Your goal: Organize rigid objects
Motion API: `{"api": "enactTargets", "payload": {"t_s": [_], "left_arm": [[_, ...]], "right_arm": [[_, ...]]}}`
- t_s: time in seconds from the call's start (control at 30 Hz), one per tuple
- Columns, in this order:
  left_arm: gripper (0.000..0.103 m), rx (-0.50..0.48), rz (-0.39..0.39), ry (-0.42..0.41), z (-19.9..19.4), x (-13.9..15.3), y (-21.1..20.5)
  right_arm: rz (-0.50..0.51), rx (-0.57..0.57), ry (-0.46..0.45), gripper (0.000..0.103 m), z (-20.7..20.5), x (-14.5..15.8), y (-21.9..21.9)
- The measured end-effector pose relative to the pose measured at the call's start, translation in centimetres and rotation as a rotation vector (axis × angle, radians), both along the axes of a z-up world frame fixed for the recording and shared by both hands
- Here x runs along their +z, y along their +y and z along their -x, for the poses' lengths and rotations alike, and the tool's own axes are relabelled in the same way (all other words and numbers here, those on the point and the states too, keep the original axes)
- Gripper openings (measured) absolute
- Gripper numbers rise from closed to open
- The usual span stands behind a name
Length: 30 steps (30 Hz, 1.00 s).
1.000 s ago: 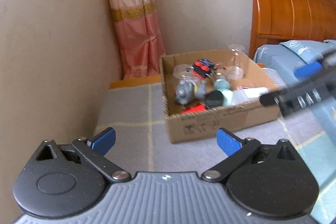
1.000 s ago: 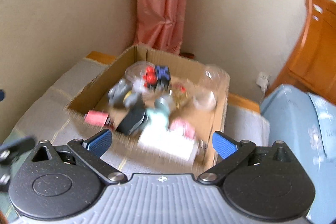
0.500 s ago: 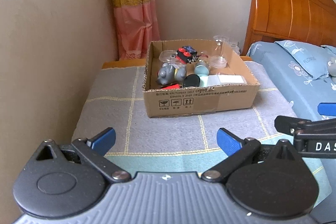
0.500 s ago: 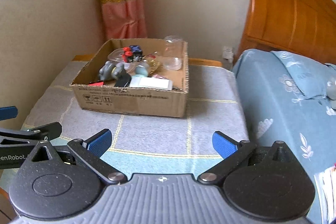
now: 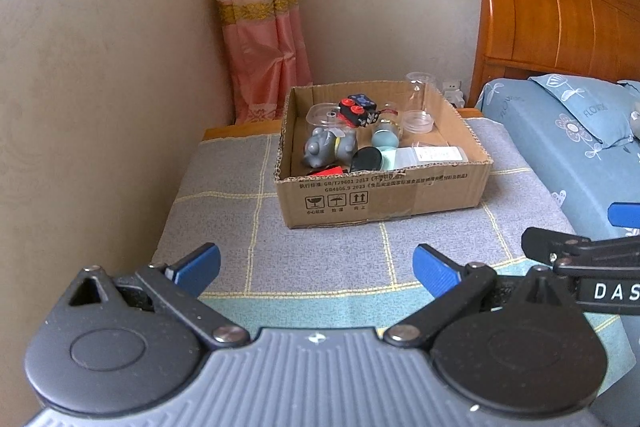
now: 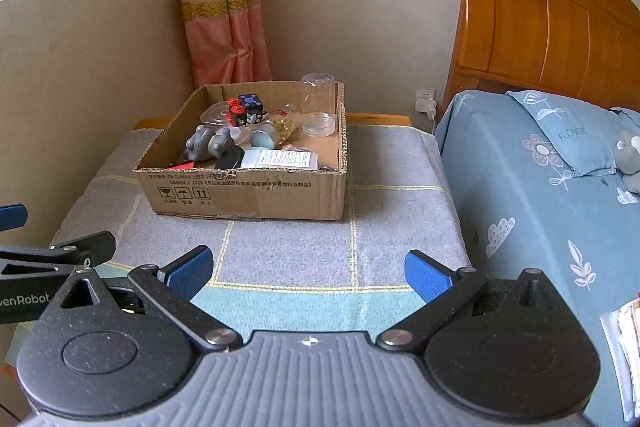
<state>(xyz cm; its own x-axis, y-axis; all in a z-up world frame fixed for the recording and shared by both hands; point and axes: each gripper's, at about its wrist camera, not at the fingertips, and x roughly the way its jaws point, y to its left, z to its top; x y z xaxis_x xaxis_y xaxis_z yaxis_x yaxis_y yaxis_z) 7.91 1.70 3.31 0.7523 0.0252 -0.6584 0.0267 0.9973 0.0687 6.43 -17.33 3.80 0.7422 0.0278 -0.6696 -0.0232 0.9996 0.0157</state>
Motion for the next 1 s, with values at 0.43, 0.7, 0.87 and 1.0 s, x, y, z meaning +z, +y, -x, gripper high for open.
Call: {"api": "enactTargets", "payload": {"t_s": [0.43,0.7,0.87,1.0], "left_arm": [[0.102,0.004,0.012,0.000,0.05,0.15,0.34],[0.102,0.006,0.006,-0.008,0.18,0.54,0.32],[0.102,0.006,0.005,-0.013,0.25,0.65,0.25],[0.102,0.010,0.003,-0.016,0.26,0.73,0.28]], "right_arm": [[0.001,-0.006,-0.008,0.103,0.11,0.12,0.03],[0.006,-0.002,-0.015,0.103,0.32,0.26,0.12],[0.010,-0.003,-0.020,0.103,0.44,0.40,0.13],[0.021,-0.006,-0.029,0.103,0.55,0.56,0.10]]}}
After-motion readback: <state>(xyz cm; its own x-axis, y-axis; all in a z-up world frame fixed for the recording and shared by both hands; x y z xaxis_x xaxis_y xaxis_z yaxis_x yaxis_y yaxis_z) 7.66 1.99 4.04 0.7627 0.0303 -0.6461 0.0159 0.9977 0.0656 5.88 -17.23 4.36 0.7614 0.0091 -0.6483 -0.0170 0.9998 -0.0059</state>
